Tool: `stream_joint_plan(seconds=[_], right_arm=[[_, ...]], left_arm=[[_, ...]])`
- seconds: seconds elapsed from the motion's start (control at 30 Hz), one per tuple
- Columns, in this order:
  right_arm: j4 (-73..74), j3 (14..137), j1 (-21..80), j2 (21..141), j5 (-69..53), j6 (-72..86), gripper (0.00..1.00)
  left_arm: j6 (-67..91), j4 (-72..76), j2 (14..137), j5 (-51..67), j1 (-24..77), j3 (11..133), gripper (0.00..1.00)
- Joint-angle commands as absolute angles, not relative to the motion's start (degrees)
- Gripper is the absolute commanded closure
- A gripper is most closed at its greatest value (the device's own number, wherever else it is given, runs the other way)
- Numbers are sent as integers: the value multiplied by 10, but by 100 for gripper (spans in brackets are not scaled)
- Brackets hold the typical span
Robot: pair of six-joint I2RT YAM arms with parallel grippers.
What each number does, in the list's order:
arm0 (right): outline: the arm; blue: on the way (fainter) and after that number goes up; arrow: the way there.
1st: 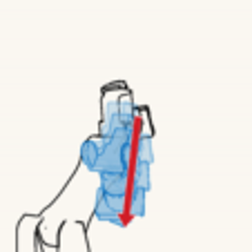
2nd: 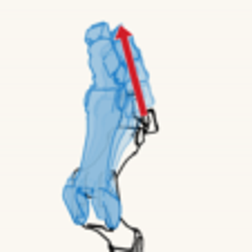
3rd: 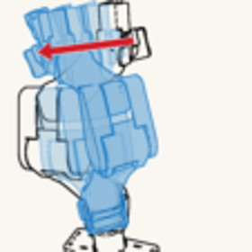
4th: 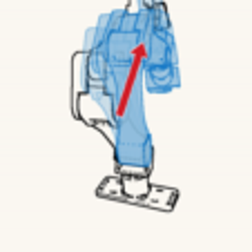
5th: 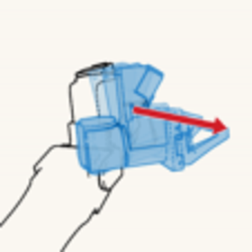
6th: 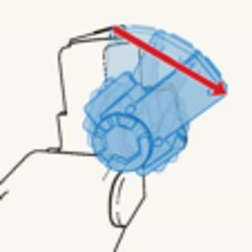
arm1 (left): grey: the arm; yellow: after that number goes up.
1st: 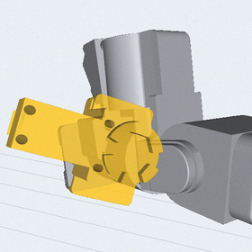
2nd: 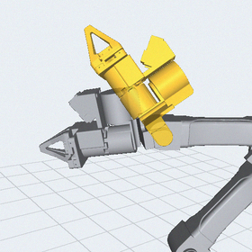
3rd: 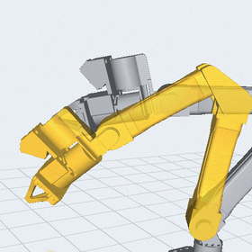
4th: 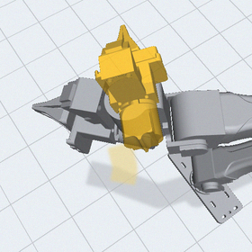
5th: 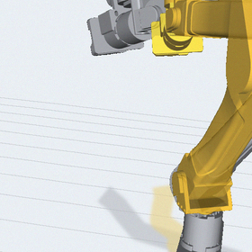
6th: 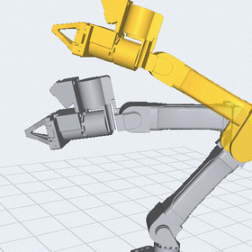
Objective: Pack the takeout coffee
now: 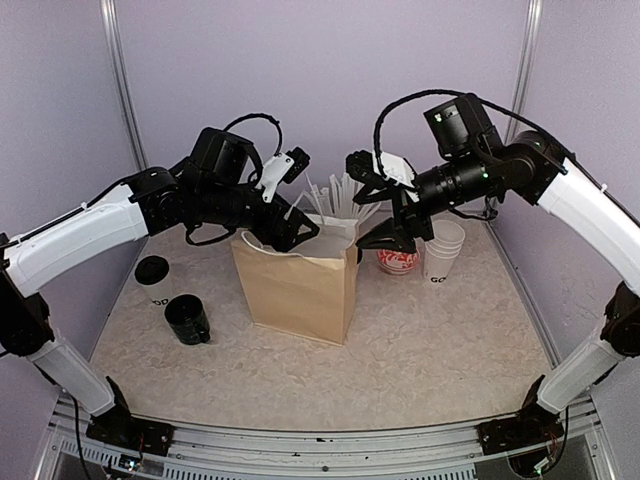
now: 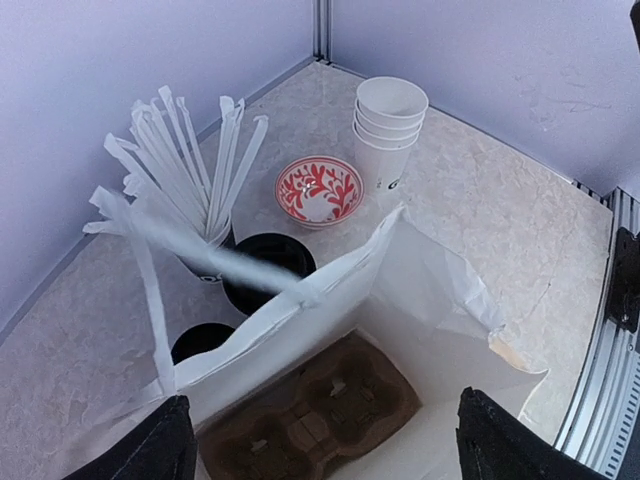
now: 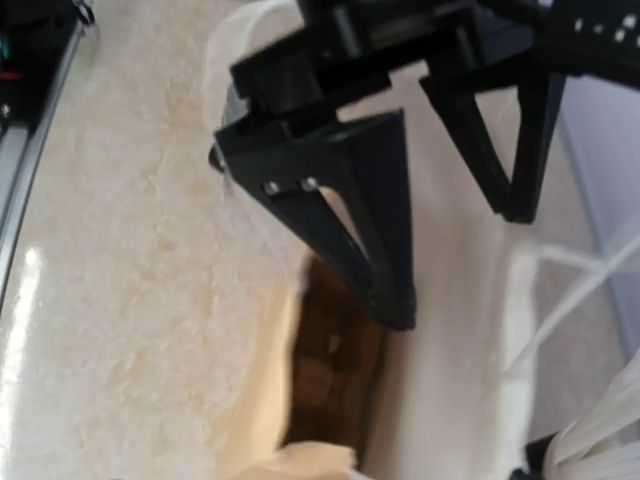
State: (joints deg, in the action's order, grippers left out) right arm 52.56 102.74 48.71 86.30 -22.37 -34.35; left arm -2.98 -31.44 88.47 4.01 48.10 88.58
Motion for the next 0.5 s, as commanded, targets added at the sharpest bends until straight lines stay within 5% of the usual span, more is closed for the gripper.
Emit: stream_joint_plan(seconds=[0.0,0.47], right_arm=[[522,1042,484,832,-242,-336,20],[440,1105,463,990,-140,-317,24]], left_arm=[[-45,-307,849,26,484,911,12],[-37,-273,740,-44,420,833,9]])
